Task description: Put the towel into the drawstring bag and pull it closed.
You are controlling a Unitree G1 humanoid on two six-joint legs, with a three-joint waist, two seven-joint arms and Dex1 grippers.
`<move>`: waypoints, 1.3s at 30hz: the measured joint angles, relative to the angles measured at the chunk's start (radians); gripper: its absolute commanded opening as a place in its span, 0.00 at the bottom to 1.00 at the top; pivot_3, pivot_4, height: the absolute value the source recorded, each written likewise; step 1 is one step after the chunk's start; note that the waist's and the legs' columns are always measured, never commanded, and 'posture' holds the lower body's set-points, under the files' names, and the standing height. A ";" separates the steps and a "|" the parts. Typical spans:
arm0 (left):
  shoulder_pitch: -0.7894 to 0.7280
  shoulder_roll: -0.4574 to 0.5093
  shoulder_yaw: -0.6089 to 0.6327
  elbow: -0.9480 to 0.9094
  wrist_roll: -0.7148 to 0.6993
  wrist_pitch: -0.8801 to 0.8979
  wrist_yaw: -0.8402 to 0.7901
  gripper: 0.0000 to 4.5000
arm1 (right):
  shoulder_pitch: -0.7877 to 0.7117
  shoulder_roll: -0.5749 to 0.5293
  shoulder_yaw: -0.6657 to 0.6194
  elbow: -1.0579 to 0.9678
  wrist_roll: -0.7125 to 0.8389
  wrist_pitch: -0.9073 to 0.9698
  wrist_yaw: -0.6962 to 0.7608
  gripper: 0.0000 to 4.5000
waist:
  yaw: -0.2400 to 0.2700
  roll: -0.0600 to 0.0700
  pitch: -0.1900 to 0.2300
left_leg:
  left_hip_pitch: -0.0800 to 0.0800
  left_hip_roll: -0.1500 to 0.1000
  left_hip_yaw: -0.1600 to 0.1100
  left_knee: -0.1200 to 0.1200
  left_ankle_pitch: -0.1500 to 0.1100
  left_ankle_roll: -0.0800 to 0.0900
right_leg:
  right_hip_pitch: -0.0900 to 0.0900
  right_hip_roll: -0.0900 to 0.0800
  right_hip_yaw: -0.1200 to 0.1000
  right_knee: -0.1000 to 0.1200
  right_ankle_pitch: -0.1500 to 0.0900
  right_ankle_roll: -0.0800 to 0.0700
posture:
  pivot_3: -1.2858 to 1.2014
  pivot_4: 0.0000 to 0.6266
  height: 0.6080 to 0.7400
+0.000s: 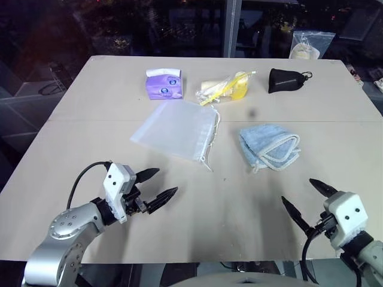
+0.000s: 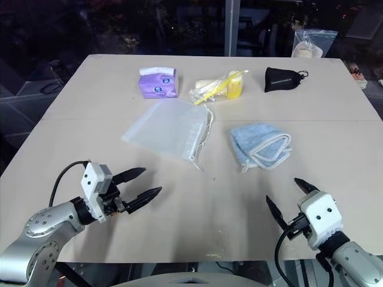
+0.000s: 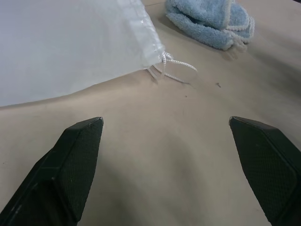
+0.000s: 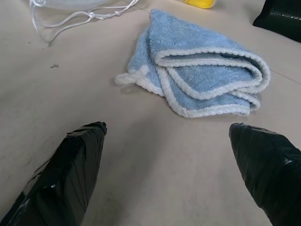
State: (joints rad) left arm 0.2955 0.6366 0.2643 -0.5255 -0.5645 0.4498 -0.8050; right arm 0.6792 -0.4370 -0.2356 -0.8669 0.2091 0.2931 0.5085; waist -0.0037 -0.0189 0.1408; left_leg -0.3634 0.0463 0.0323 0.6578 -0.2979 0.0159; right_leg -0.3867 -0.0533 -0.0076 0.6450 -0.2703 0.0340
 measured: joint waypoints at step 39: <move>-1.024 -0.102 -0.424 0.696 0.228 0.317 0.093 0.01 | -0.310 0.015 0.219 -0.049 -0.018 0.106 -0.109 1.00 | -0.011 -0.004 0.007 | -0.016 -0.010 -0.023 0.014 0.001 -0.002 | -0.015 0.008 0.005 0.017 0.004 0.007 | 0.52 0.24 1.00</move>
State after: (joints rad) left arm -0.7289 0.5346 -0.1600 0.1700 -0.3360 0.7670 -0.7116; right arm 0.3689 -0.4217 -0.0164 -0.9158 0.1912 0.3988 0.3995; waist -0.0144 -0.0227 0.1476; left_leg -0.3794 0.0358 0.0091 0.6720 -0.2965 0.0137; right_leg -0.4016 -0.0452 -0.0029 0.6619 -0.2661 0.0411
